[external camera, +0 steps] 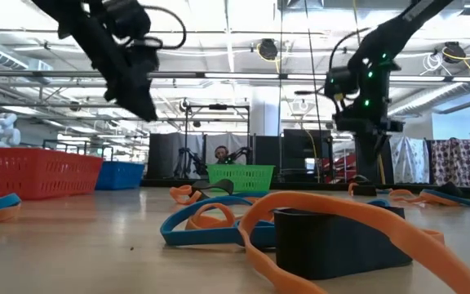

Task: Sort rubber bands into baskets
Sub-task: Put the blue rubber band into the blue bin

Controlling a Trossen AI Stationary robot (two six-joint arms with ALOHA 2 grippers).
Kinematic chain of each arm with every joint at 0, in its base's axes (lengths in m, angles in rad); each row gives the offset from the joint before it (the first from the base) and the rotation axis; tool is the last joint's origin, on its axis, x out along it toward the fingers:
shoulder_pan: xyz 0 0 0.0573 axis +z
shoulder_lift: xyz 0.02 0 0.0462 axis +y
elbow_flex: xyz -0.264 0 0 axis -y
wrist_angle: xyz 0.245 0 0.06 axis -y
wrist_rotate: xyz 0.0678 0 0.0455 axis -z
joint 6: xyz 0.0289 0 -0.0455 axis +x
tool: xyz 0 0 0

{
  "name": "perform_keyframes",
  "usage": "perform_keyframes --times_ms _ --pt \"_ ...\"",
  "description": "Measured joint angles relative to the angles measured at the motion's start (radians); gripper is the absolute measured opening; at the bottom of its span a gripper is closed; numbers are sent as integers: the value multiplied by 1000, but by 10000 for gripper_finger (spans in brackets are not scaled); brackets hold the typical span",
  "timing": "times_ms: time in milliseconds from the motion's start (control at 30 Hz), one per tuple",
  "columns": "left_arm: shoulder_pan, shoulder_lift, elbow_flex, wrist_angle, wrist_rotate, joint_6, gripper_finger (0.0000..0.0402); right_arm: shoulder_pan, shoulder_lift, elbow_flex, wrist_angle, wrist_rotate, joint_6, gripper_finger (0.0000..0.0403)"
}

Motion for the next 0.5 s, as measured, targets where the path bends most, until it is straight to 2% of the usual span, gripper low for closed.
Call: perform_keyframes --times_ms 233,500 --pt "-132 0 0 3 4 -45 176 -35 97 0 54 3 -59 49" --pt "-180 0 0 2 -31 -67 176 -84 200 0 57 8 -87 49"
